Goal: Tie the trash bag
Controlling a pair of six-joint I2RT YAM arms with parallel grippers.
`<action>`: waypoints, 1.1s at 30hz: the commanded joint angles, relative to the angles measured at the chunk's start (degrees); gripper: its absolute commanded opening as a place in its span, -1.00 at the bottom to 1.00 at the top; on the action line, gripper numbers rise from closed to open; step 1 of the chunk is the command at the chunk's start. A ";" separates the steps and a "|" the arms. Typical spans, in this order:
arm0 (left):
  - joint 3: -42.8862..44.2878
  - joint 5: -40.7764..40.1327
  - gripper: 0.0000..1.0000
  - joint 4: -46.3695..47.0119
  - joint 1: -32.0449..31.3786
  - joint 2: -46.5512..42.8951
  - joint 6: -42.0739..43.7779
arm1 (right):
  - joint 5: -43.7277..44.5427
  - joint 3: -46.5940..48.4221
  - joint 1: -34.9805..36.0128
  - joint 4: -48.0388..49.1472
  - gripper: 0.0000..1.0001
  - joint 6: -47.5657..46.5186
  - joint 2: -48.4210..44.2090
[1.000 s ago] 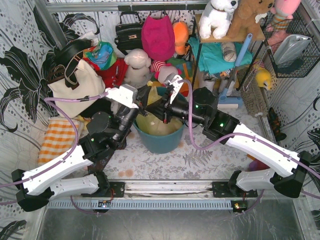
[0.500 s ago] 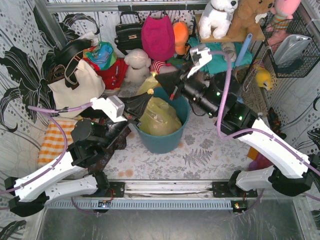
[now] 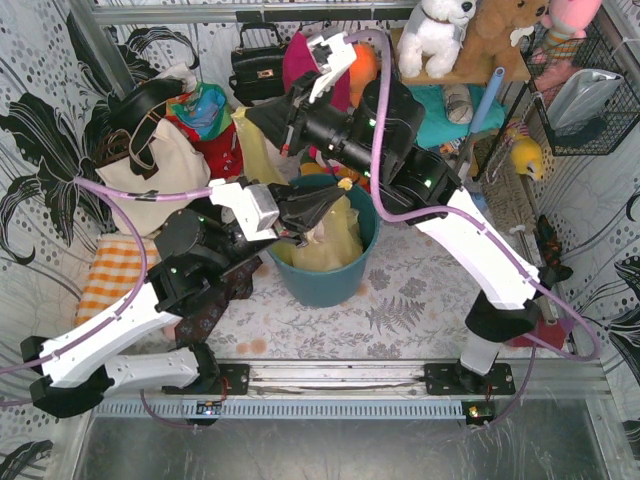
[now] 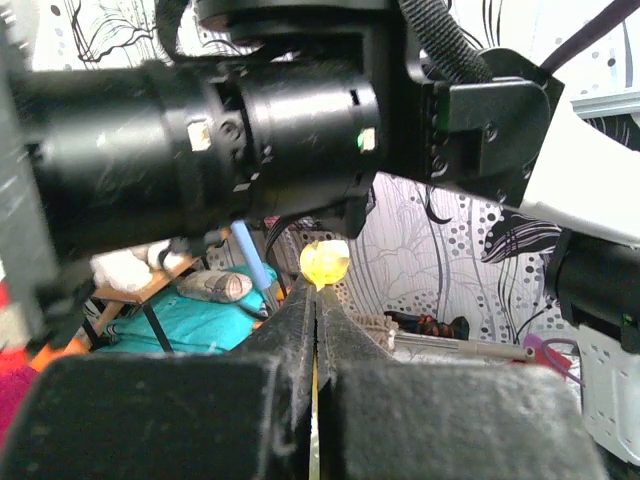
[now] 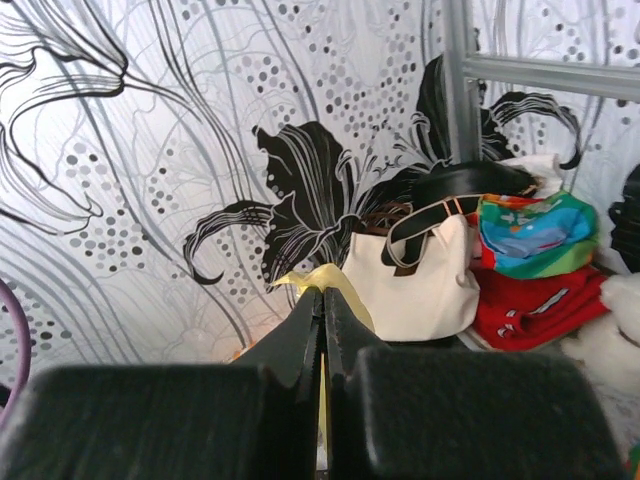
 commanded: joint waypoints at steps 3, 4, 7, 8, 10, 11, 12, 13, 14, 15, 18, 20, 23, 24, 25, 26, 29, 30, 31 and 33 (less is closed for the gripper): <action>4.94 -2.42 -1.00 1.54 -0.17 4.36 3.02 | -6.70 6.18 0.19 -5.11 -1.00 1.02 2.13; 5.37 -2.68 -1.00 1.82 -0.17 4.94 3.30 | -7.17 5.23 0.16 -4.71 -1.00 1.18 1.71; 7.42 -3.49 -1.00 2.35 -0.21 7.09 4.21 | -7.99 4.15 0.01 -3.65 -1.00 1.31 0.75; 8.17 -3.59 -1.00 2.59 -0.20 7.66 4.41 | -7.93 4.33 -0.06 -3.61 -1.00 1.12 0.68; 9.13 -4.39 -1.00 2.90 -0.18 8.78 5.09 | -6.84 4.42 -0.18 -4.20 -1.00 0.58 0.52; 8.92 -4.81 -1.00 3.45 -0.17 9.08 5.57 | -5.65 4.28 -0.23 -4.87 -1.00 0.19 0.38; 8.28 -5.17 -1.00 3.99 -0.17 9.23 6.03 | -3.76 3.71 -0.33 -5.87 -1.00 -0.17 0.05; 7.20 -5.32 -1.00 4.59 -0.17 9.09 6.72 | -1.55 2.68 -0.41 -6.33 -1.00 -0.97 -0.59; 5.98 -5.66 -1.00 5.29 -0.17 8.87 7.18 | 1.01 1.00 -0.51 -6.39 -1.00 -1.39 -1.57; 4.57 -6.04 -1.00 6.08 -0.19 8.53 7.57 | 3.45 -1.03 -0.68 -6.04 -1.00 -1.48 -2.65; 0.01 -8.05 -1.00 9.62 -0.12 7.38 9.26 | 7.59 -7.20 -1.82 -4.45 -1.00 -0.60 -6.99; -1.84 -10.21 -1.00 11.34 0.09 7.36 10.60 | 9.22 -10.80 -2.71 -3.70 -1.00 1.07 -9.04; -0.67 -13.06 -1.00 9.86 1.97 8.74 9.24 | 9.48 -15.99 -3.23 -0.95 -1.00 2.54 -11.81; 0.32 -12.32 -1.00 8.31 3.04 9.35 8.22 | 9.43 -17.61 -3.21 -0.02 -1.00 2.88 -12.61; 0.98 -10.87 -1.00 7.35 4.41 9.73 7.18 | 9.50 -18.83 -3.30 0.68 -1.00 3.20 -13.30; 1.11 -8.92 -1.00 7.02 5.85 9.75 5.95 | 9.73 -20.18 -3.30 1.07 -1.00 3.35 -13.87; -0.05 -3.92 -1.00 8.44 9.31 9.06 3.60 | 11.41 -23.15 -3.60 1.38 -1.00 3.88 -15.79; -0.41 -2.66 -1.00 8.69 10.12 8.67 3.30 | 12.05 -24.35 -3.65 1.56 -1.00 4.15 -16.52; -0.77 -1.51 -1.00 8.85 10.76 8.34 3.08 | 12.59 -25.67 -3.83 1.66 -1.00 4.54 -17.42; -1.61 0.14 -1.00 9.32 11.68 7.63 2.66 | 13.58 -29.11 -4.21 2.66 -1.00 5.77 -19.42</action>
